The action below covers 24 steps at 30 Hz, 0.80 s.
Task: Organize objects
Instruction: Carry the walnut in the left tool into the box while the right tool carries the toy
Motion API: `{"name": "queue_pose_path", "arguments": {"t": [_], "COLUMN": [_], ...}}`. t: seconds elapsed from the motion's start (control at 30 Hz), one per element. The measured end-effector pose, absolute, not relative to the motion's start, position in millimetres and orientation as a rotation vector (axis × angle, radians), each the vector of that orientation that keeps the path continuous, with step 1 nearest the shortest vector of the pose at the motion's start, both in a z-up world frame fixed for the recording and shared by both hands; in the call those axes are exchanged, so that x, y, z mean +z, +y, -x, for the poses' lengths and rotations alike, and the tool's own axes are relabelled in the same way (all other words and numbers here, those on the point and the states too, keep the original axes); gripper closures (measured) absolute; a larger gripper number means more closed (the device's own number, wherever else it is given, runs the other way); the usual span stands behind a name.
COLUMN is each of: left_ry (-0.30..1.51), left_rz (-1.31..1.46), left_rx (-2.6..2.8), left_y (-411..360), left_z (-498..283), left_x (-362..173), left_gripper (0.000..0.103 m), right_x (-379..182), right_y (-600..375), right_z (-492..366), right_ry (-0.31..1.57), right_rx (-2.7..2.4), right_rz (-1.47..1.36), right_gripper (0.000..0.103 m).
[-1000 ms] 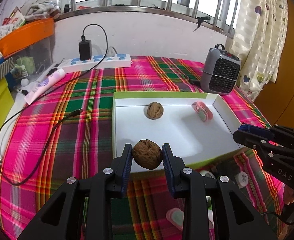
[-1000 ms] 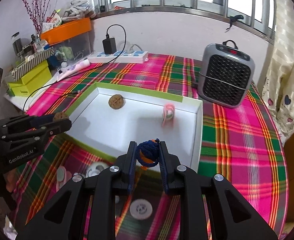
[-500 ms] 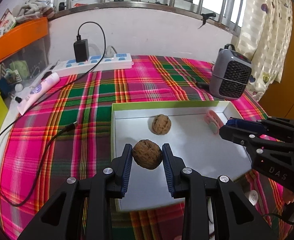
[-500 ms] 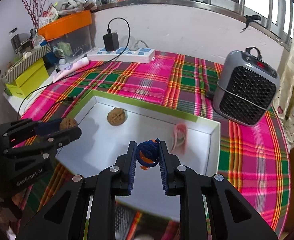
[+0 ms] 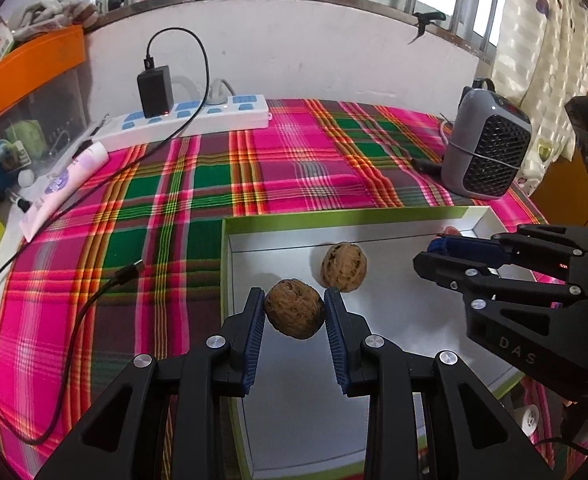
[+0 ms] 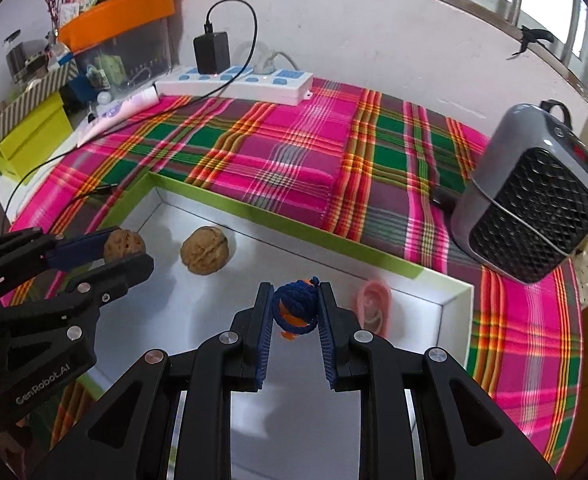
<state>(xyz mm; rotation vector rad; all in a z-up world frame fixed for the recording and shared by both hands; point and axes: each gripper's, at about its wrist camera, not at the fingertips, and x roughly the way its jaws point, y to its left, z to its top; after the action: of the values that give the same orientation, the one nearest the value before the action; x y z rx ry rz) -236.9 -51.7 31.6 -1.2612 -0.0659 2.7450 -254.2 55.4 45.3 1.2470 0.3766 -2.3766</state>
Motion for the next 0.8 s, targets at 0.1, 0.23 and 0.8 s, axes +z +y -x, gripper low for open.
{"name": "queue_pose_path", "arguments": {"t": [0.1, 0.23, 0.8], "left_ry": [-0.058, -0.049, 0.023], "left_rz": [1.269, 1.263, 1.257], "left_rx": [2.74, 2.74, 2.745], "left_y": [-50, -49, -42], "left_z": [241, 244, 247], "left_x": [29, 29, 26], "left_gripper": [0.075, 0.075, 0.075], "right_x": [42, 37, 33], "right_y": [54, 51, 48], "right_z": [258, 263, 269], "right_ry": [0.376, 0.376, 0.38], "right_rx": [-2.367, -2.359, -2.352], "right_rz": [-1.254, -1.268, -1.261], "right_gripper": [0.08, 0.08, 0.079]}}
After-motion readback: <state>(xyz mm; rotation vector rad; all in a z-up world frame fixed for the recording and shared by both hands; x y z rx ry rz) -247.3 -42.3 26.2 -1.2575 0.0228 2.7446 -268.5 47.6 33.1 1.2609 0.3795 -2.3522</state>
